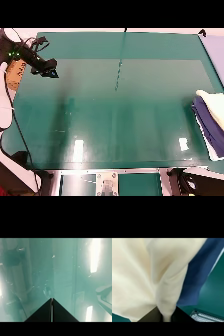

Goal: Fold the shirts.

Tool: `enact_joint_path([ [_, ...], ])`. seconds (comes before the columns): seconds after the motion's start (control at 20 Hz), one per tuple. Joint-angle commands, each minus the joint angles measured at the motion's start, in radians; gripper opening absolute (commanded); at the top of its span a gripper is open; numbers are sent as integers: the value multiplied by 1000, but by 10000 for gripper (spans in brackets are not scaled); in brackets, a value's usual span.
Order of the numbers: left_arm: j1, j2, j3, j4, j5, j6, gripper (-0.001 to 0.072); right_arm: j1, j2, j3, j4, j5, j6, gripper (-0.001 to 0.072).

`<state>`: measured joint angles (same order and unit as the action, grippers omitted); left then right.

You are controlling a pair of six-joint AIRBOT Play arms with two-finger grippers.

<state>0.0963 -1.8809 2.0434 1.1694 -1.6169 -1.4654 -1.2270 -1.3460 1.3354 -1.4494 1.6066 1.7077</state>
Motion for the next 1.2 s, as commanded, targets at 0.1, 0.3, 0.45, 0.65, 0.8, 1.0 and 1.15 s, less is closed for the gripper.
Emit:
enact_joint_path([
  [0.1, 0, 0, 0, -7, 6, 0, 22, 1, 3, -142, -111, -61, 2, 617],
  [0.3, 0, 1, 0, -29, 12, 0, 22, 35, 3, -37, -82, -16, 18, 616],
  [0.45, 0, 7, 0, -39, 11, -2, 22, 121, 3, 74, 74, -32, 21, 284],
  [0.65, -3, 66, 0, -63, 7, -52, 21, 349, 4, 156, 266, -160, -5, 19],
  [0.8, -23, 131, -26, -62, -22, -61, 21, 583, 4, 148, 296, -200, -57, 18],
  [1.0, -137, 255, -221, -41, -14, -71, 22, 861, 4, 47, 290, -257, -115, 16],
  [1.15, -246, 394, -496, -14, 85, -73, 22, 991, 5, -81, 290, -273, -159, 16],
])
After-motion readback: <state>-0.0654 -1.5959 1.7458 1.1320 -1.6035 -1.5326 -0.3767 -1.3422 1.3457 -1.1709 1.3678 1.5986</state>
